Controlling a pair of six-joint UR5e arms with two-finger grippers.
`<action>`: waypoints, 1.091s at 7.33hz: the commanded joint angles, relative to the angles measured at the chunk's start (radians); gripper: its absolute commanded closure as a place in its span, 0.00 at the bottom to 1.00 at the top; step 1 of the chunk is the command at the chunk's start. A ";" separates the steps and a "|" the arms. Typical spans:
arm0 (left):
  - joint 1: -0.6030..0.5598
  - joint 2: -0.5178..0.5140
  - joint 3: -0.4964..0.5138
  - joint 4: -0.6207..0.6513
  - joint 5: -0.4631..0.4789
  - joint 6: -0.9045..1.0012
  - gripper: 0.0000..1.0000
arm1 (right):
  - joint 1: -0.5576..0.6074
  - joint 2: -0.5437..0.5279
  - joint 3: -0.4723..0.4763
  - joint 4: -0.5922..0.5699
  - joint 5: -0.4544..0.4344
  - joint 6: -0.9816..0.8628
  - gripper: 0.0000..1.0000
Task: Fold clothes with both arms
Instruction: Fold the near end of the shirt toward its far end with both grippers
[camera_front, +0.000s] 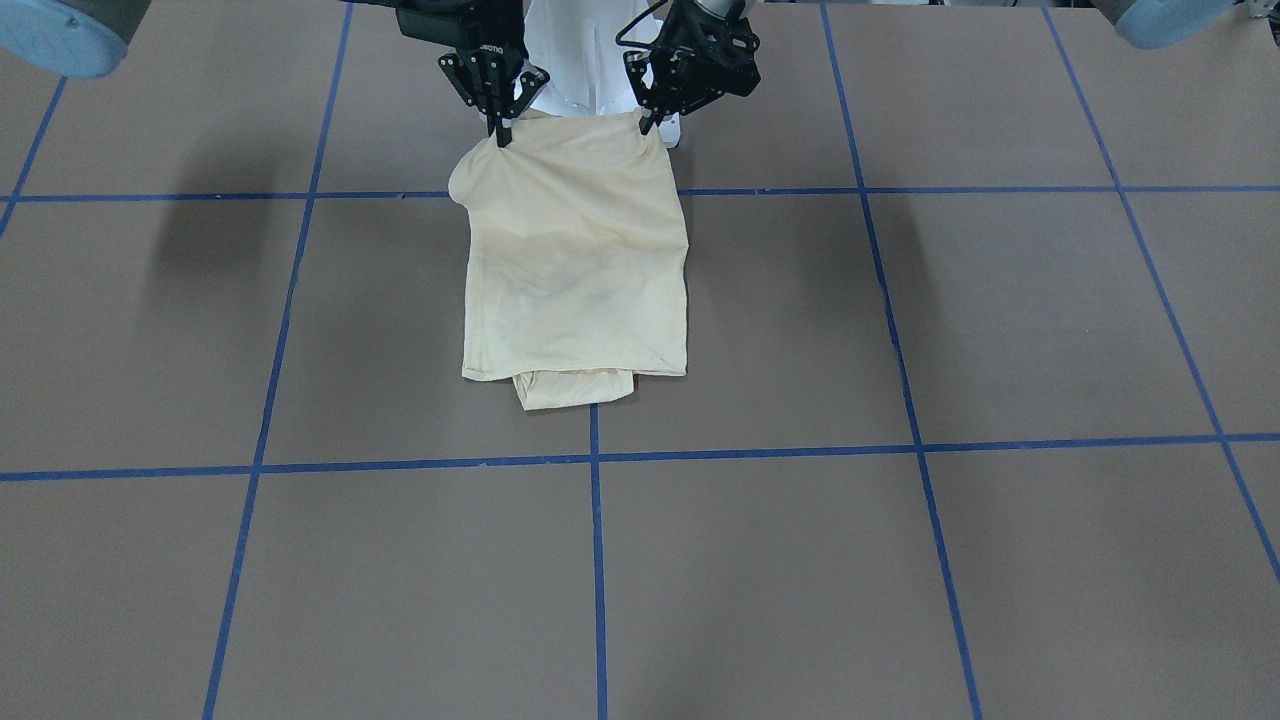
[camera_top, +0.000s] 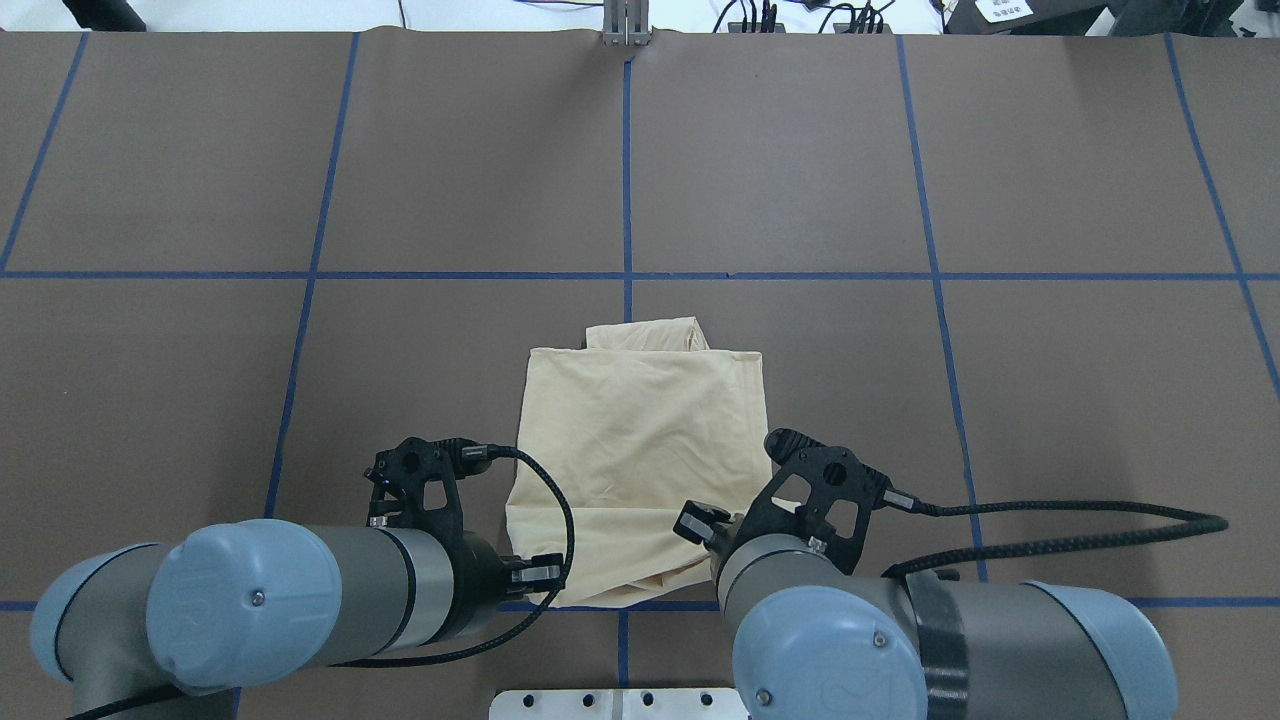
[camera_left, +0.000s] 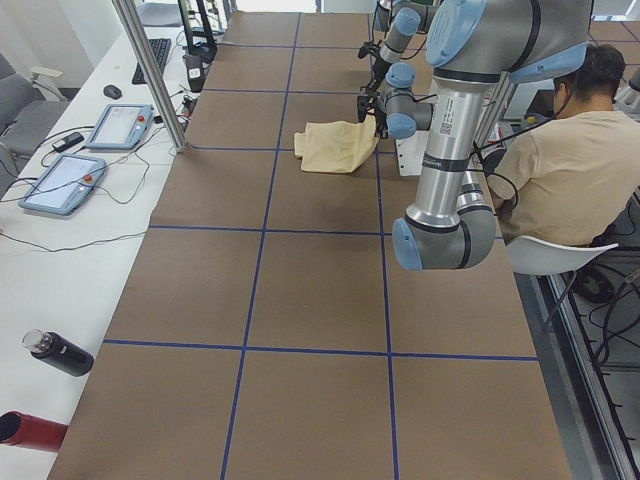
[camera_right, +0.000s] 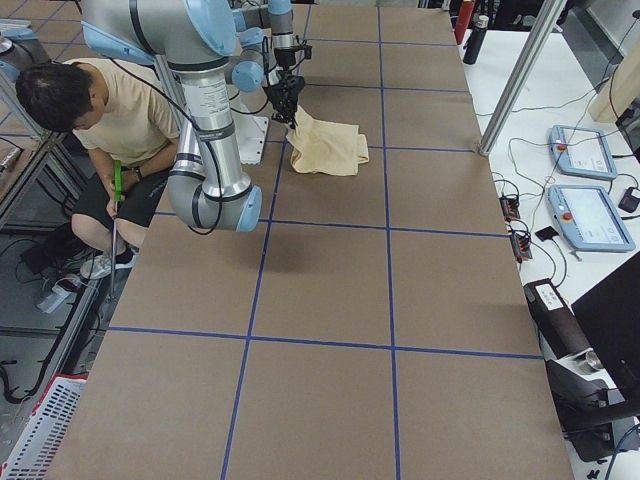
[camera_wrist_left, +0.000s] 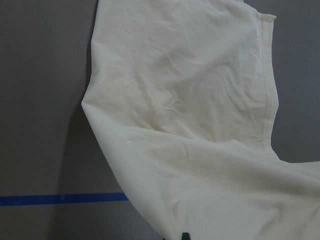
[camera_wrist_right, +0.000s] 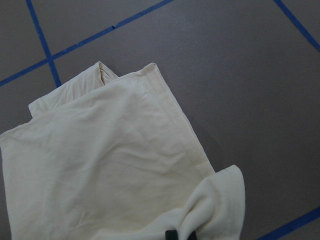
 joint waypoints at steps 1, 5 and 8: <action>-0.036 -0.005 0.007 0.002 0.000 0.002 1.00 | 0.073 0.001 -0.066 0.072 0.022 -0.051 1.00; -0.157 -0.131 0.198 -0.001 0.005 0.100 1.00 | 0.174 0.012 -0.217 0.237 0.024 -0.127 1.00; -0.260 -0.189 0.367 -0.029 0.005 0.209 1.00 | 0.246 0.127 -0.434 0.303 0.027 -0.167 1.00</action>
